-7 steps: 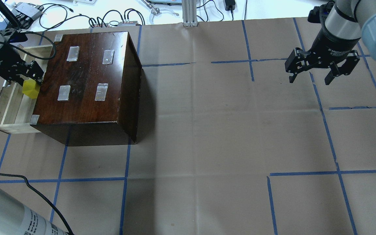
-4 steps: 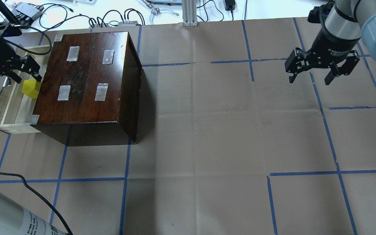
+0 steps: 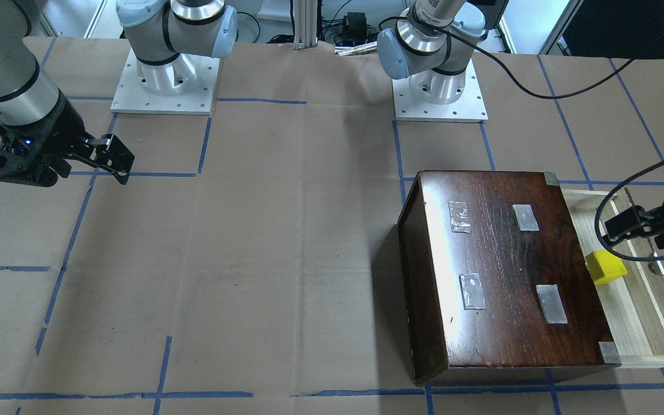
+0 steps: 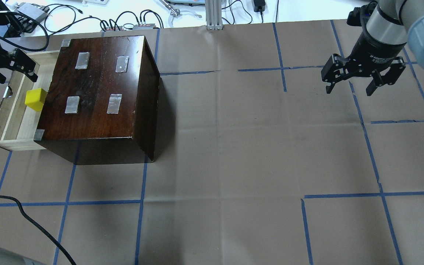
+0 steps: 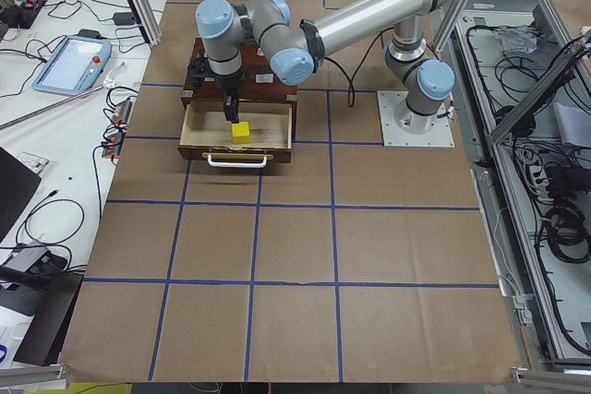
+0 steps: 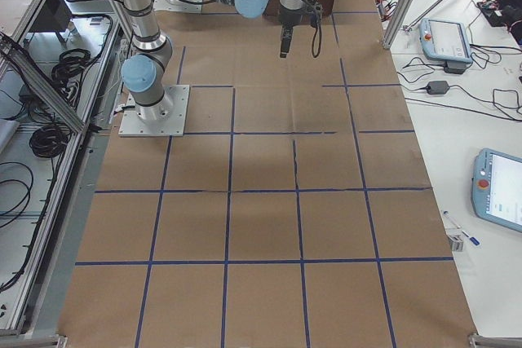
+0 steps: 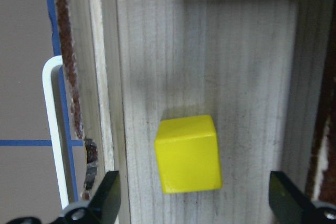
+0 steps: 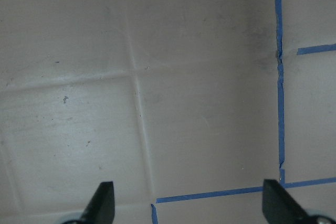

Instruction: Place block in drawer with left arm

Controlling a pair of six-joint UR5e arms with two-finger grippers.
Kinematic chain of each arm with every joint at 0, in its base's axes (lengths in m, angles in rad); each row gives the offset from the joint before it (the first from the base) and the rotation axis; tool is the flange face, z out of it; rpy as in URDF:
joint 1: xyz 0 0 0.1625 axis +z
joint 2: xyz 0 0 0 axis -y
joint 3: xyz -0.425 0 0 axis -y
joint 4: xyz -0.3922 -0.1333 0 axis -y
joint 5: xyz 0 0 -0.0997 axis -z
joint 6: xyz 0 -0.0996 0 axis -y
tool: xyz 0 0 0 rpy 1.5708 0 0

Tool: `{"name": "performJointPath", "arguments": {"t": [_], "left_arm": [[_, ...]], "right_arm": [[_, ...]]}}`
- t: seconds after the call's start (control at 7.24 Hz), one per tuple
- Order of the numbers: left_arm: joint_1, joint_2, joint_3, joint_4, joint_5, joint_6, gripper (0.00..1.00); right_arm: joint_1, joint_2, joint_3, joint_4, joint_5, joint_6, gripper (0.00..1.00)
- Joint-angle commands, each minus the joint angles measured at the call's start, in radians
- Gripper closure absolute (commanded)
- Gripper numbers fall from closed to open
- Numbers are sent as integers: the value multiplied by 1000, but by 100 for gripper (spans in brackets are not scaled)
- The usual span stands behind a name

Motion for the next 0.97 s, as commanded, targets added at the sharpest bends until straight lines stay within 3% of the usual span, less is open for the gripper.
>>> {"name": "performJointPath", "arguments": {"t": [0.0,0.55,0.83], "left_arm": [[-132,99,-42,-43,3,-128,1],[-423,144,-69,-97,4,-376,1],[-452,136,-79,-88,3,-395,1]], "right_arm": [[0,0,0,0,0,0,0],[0,0,0,0,0,-1,0],[0,0,-2,0,0,-1,0]]}}
